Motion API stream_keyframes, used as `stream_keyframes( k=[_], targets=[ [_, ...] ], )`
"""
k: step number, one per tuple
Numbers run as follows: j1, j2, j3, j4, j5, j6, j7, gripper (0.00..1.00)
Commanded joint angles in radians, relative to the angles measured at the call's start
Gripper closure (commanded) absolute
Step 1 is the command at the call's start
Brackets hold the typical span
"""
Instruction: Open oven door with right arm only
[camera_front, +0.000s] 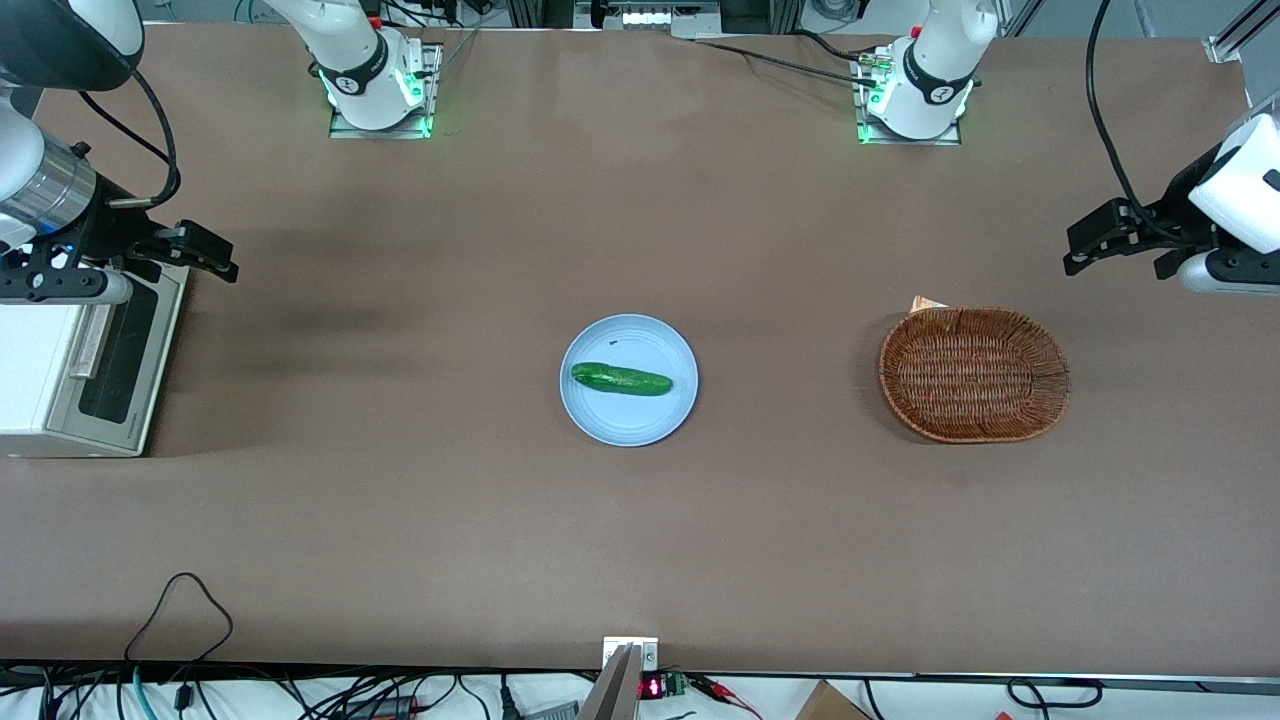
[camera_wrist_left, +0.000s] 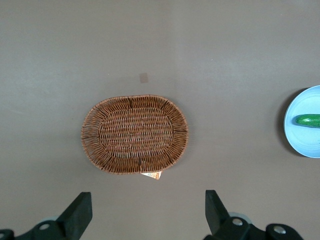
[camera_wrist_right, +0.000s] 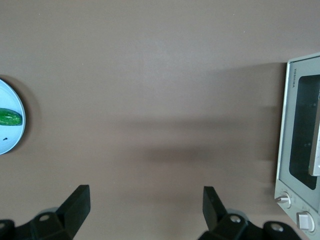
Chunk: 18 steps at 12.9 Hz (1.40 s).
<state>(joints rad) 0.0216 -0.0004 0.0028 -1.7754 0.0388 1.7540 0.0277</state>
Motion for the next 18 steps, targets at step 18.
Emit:
stream_keyframes(
  k=[18],
  targets=[
    [0.004,-0.024,-0.009,-0.007,0.007,-0.050,-0.003,0.29]
  ],
)
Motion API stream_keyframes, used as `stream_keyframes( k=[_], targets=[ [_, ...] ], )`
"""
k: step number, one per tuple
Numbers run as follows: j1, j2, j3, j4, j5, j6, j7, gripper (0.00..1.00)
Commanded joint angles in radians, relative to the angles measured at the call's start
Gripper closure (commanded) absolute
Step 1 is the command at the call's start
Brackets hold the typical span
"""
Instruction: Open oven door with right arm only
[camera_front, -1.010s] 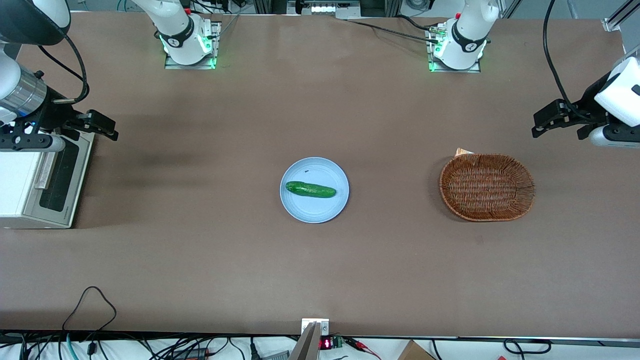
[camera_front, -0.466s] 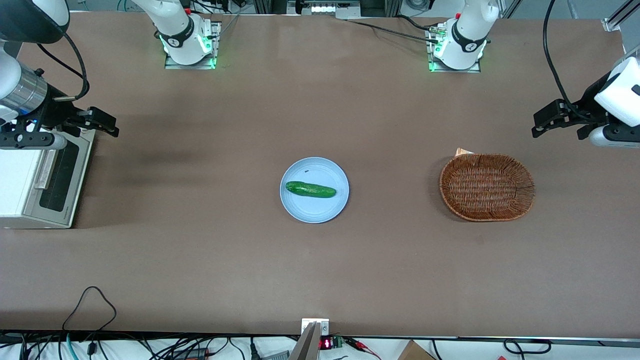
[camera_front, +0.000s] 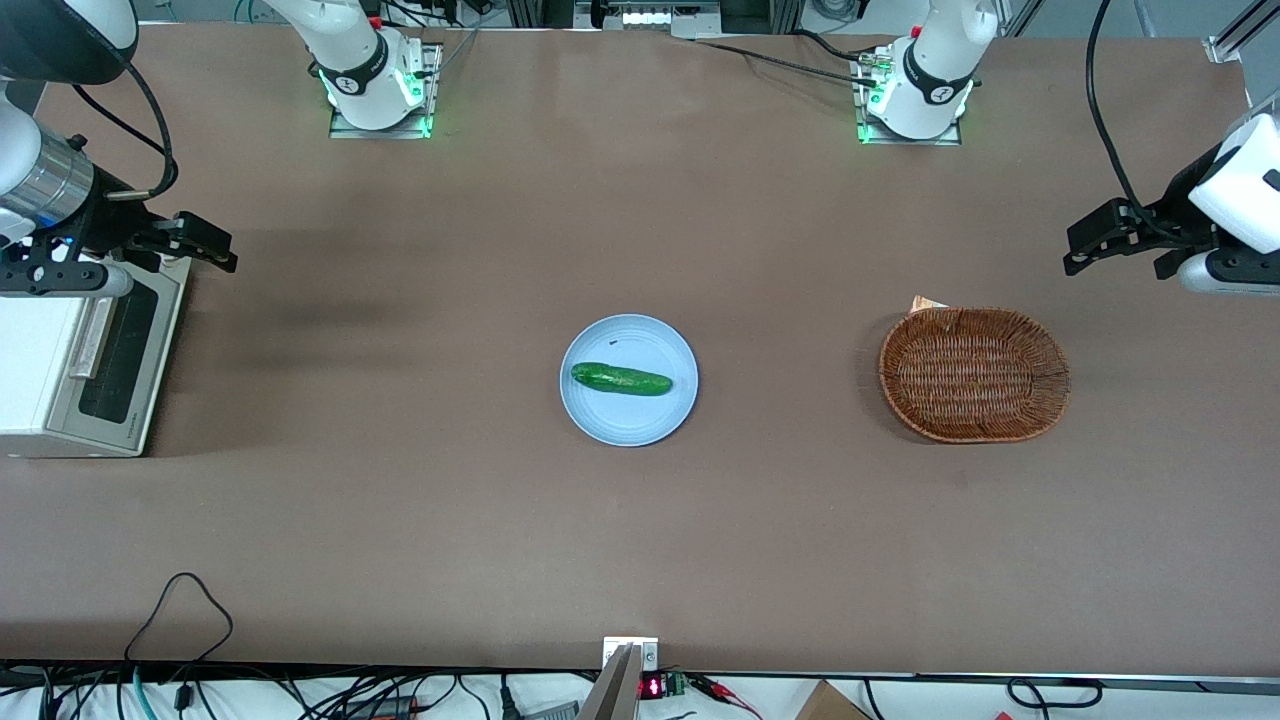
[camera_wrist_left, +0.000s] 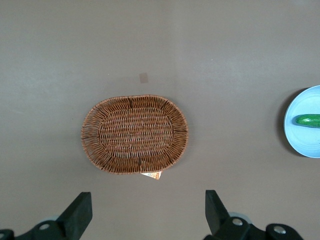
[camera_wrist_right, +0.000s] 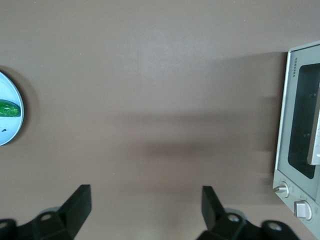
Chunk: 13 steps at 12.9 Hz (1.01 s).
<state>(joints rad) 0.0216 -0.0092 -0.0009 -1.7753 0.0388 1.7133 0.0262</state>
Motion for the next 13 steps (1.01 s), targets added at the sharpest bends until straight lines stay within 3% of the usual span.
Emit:
stream_keyframes(
  k=[1,2,3,4,9,12,13],
  targets=[
    [0.004,-0.015,-0.004,-0.006,0.007,-0.009,-0.020,0.57],
    [0.004,-0.015,-0.005,-0.006,0.006,-0.011,-0.022,0.79],
    [0.003,-0.014,-0.005,-0.003,0.003,-0.017,-0.017,0.93],
    [0.003,-0.012,-0.005,0.004,0.003,-0.038,-0.017,0.99],
    [0.001,0.005,-0.005,0.031,-0.005,-0.092,-0.015,1.00],
    [0.004,0.015,-0.004,0.036,-0.051,-0.132,-0.009,1.00],
    [0.009,0.015,-0.002,0.036,-0.104,-0.147,-0.008,1.00]
  ],
)
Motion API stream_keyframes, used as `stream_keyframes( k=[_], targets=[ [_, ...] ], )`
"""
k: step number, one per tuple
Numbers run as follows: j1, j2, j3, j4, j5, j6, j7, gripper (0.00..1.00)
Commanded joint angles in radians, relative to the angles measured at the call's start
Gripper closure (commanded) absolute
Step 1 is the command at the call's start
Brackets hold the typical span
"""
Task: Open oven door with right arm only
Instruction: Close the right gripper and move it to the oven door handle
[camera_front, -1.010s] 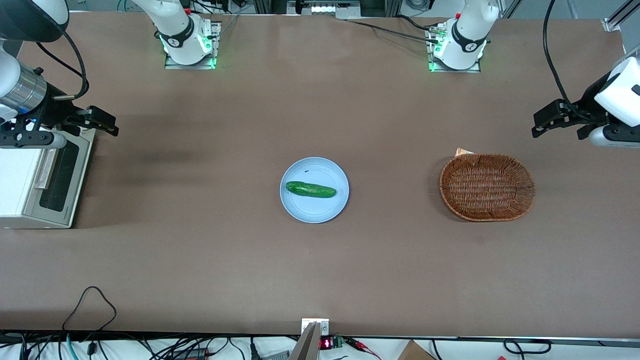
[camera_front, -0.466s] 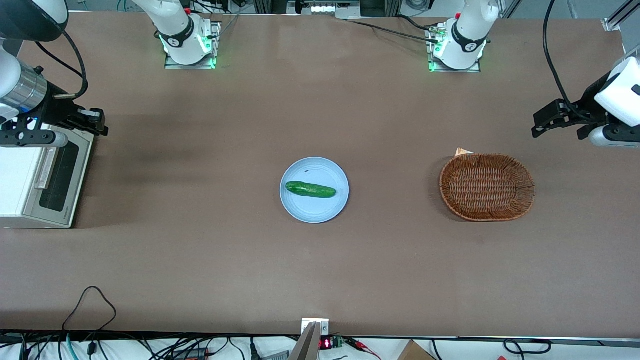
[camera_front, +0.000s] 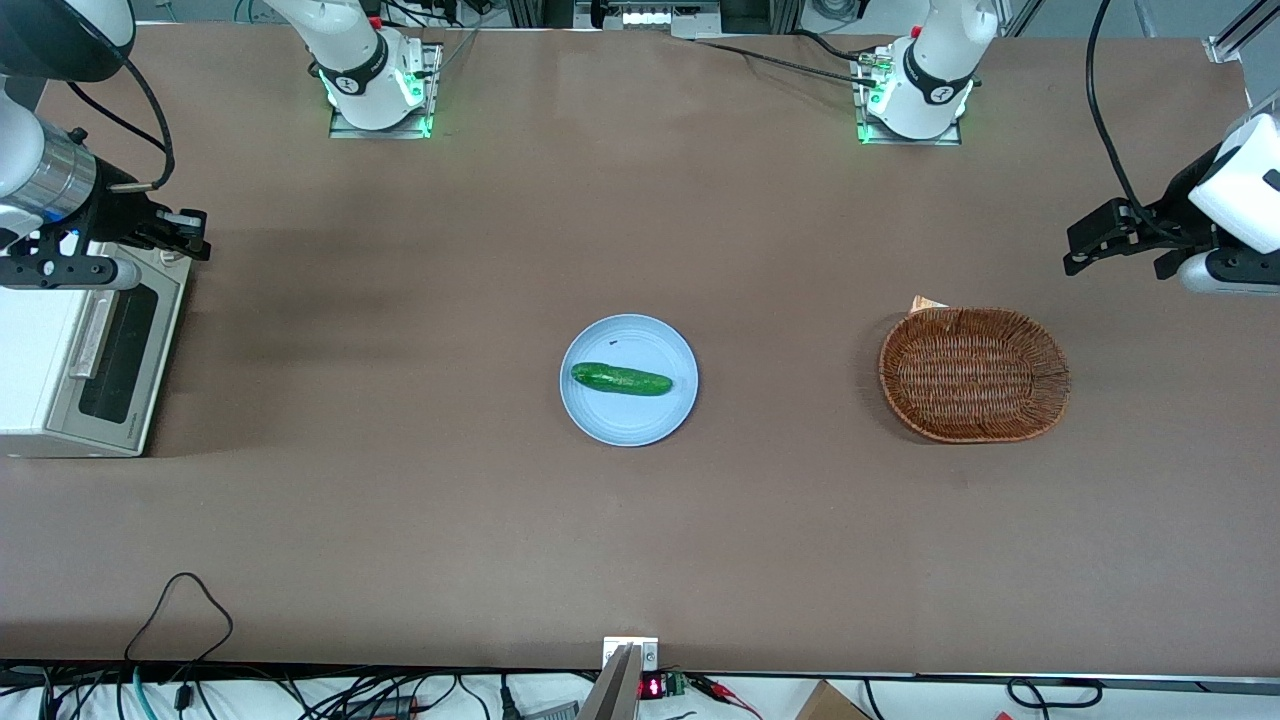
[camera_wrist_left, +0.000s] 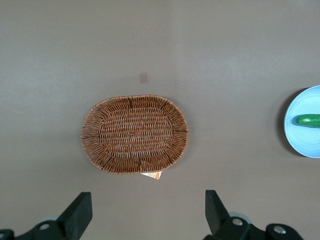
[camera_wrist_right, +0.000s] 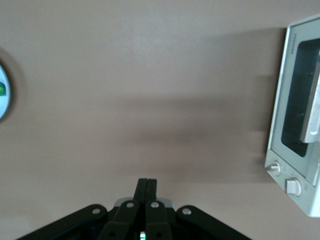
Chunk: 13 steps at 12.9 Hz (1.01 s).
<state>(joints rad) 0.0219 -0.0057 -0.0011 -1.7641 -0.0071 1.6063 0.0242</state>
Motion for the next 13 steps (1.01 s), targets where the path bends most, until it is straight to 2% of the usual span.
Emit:
stream_keyframes(
  k=[1,3,7,10,11,13],
  targets=[
    [0.015,0.021,0.003,0.025,-0.142,-0.069,-0.003,1.00],
    [0.058,0.044,0.003,0.021,-0.299,-0.123,0.003,1.00],
    [0.069,0.093,0.003,0.009,-0.465,-0.120,0.005,1.00],
    [0.070,0.197,0.003,0.006,-0.725,-0.092,0.086,1.00],
    [0.069,0.216,0.003,0.005,-0.770,-0.068,0.129,1.00],
    [0.059,0.242,0.000,-0.020,-0.818,0.007,0.213,1.00]
  ],
)
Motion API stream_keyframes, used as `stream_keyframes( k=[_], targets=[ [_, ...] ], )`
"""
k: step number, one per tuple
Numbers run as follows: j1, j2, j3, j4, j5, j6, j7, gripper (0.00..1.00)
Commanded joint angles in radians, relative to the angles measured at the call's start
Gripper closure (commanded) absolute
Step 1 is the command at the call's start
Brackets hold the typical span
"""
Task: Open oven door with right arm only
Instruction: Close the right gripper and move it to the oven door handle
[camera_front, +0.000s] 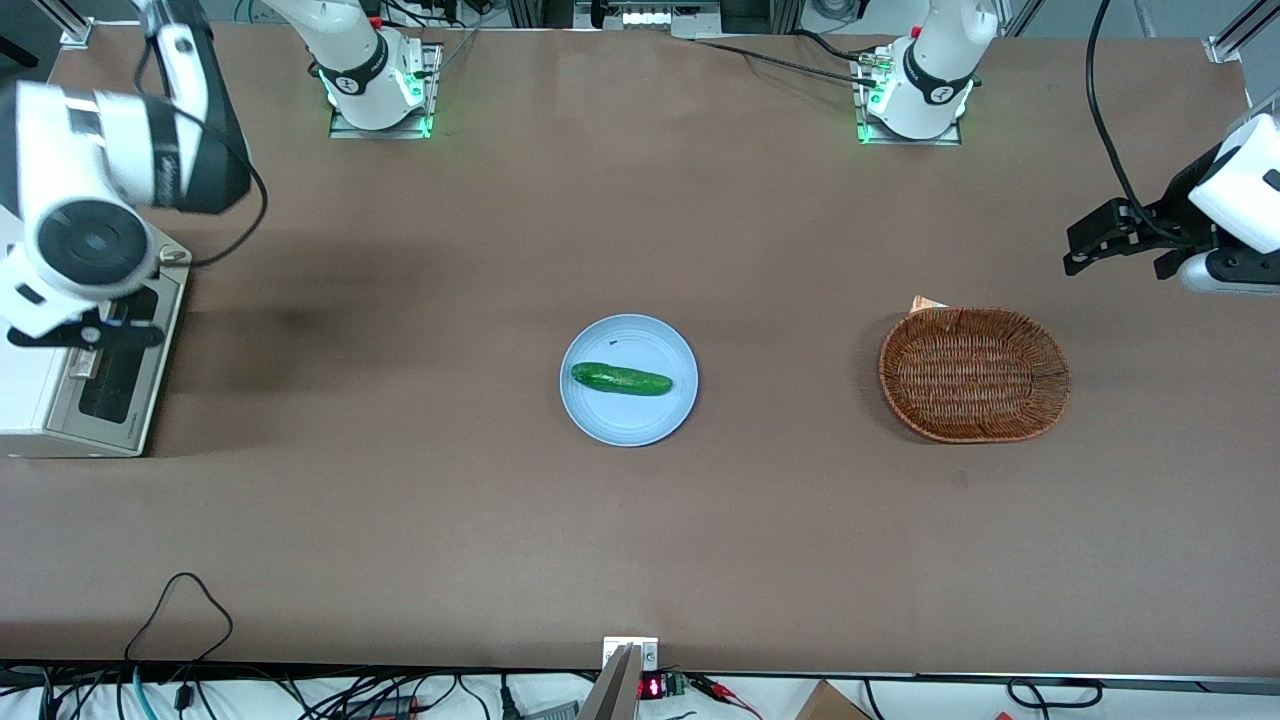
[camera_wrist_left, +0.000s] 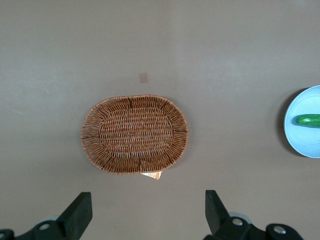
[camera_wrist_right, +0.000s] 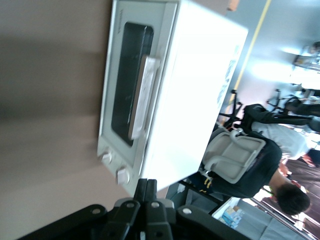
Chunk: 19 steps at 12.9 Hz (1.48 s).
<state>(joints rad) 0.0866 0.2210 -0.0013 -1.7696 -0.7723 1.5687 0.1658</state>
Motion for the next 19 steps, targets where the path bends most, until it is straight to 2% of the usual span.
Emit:
stream_keyframes(
  k=[1,3,6,11,19],
  targets=[
    [-0.010,0.021,-0.002,-0.045,-0.086,0.086,0.111,1.00],
    [-0.025,0.032,-0.005,-0.118,-0.166,0.175,0.222,1.00],
    [-0.040,0.058,-0.005,-0.184,-0.295,0.232,0.358,1.00],
    [-0.105,0.075,-0.005,-0.260,-0.433,0.373,0.465,1.00],
    [-0.119,0.089,-0.005,-0.261,-0.447,0.386,0.475,1.00]
  ],
)
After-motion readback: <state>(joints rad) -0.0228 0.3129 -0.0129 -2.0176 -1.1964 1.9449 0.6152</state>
